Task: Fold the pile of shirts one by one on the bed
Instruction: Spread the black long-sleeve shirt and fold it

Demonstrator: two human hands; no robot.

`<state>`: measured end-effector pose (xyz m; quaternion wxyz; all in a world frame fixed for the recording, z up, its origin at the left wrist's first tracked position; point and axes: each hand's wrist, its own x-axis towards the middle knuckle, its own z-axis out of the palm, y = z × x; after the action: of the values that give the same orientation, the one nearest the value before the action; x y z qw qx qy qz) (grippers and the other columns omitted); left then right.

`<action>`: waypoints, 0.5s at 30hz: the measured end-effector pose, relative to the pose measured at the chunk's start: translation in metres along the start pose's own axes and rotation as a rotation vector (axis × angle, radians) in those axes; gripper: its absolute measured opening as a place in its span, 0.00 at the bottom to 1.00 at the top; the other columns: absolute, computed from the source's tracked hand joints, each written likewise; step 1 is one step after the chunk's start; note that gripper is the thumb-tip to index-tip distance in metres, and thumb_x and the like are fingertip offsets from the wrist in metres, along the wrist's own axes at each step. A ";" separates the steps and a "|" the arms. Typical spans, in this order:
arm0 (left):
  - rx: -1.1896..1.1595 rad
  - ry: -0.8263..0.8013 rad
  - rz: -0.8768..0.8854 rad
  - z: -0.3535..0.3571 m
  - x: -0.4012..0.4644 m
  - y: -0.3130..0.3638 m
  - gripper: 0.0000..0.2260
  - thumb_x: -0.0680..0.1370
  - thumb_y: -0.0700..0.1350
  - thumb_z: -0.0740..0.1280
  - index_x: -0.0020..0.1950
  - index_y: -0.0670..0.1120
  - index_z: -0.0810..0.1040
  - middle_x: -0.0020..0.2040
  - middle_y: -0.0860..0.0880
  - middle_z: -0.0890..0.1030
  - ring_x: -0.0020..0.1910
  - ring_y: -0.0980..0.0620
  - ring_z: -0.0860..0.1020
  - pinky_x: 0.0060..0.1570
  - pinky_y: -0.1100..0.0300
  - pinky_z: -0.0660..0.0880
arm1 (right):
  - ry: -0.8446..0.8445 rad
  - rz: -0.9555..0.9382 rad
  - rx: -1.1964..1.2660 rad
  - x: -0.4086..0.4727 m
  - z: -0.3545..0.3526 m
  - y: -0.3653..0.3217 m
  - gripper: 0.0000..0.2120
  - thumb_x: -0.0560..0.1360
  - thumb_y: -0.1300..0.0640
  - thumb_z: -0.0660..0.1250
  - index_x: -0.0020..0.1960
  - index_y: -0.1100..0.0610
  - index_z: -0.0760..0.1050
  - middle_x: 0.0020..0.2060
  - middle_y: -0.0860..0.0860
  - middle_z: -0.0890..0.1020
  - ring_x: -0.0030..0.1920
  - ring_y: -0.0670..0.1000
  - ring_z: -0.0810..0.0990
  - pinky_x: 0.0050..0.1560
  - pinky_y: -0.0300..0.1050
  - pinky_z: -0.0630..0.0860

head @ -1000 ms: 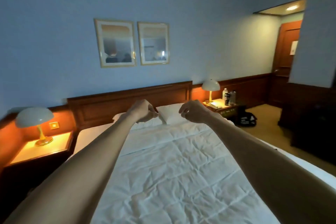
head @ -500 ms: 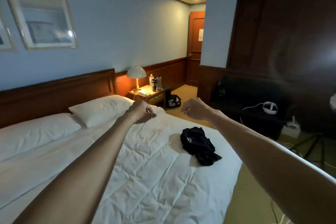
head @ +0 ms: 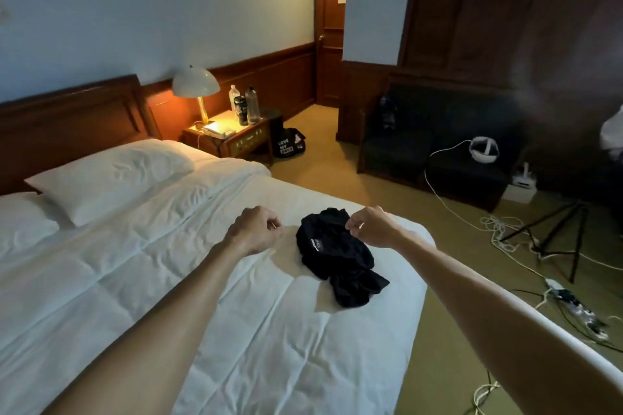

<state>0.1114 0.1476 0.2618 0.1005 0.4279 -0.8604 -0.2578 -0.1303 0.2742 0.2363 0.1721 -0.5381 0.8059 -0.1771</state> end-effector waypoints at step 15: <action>0.131 -0.105 -0.151 0.267 0.314 -0.047 0.10 0.79 0.44 0.63 0.56 0.53 0.81 0.54 0.54 0.82 0.53 0.48 0.80 0.46 0.57 0.73 | -0.229 0.318 0.174 0.248 0.167 0.241 0.09 0.75 0.60 0.60 0.48 0.58 0.78 0.46 0.55 0.81 0.47 0.59 0.79 0.47 0.54 0.79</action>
<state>-0.1544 -0.0281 -0.0042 0.0074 0.4829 -0.8450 -0.2298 -0.3357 0.1138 -0.0455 0.3342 -0.4040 0.8374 -0.1545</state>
